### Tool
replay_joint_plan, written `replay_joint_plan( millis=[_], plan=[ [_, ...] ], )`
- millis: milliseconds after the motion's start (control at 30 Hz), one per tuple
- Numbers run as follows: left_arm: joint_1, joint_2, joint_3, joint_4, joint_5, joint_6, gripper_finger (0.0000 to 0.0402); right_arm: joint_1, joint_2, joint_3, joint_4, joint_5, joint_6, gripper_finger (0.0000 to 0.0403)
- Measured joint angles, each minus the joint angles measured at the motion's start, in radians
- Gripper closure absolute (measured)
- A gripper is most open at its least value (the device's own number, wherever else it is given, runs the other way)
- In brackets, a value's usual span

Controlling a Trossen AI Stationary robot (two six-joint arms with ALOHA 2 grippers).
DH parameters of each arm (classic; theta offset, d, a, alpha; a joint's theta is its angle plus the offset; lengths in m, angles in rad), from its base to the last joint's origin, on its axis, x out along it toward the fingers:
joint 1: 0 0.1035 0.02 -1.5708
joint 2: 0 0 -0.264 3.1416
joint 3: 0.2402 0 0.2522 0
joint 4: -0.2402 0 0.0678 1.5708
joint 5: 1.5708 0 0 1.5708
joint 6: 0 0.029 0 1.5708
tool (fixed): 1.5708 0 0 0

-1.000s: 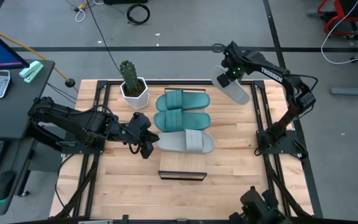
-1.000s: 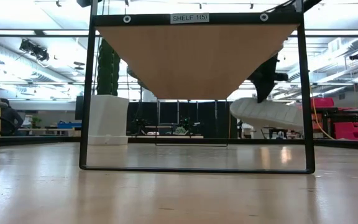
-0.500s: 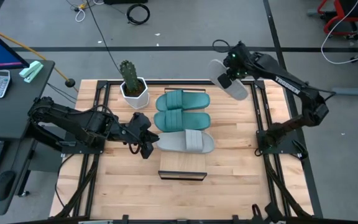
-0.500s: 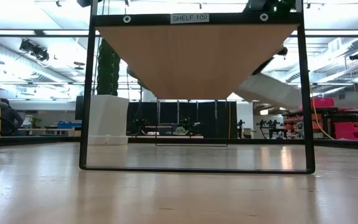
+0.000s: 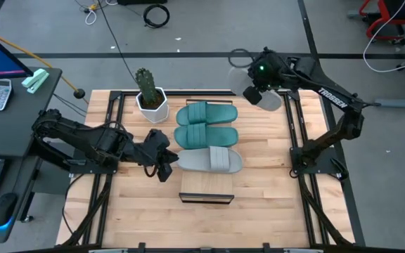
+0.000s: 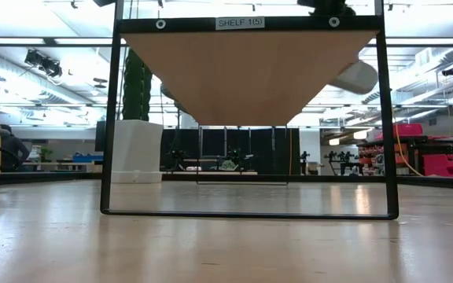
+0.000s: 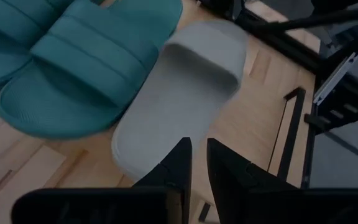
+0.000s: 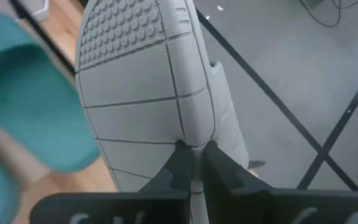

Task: Pick and place slides into the shelf
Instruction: Put the gray slide on the shelf

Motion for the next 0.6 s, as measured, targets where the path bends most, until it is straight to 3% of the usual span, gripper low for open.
replay_joint_plan(
  millis=[600],
  plan=[
    [-0.158,0.0,0.0,-0.216,-0.06,-0.155,0.0351,0.461,0.001,0.028,-0.246,0.025,0.498,0.0386]
  ],
)
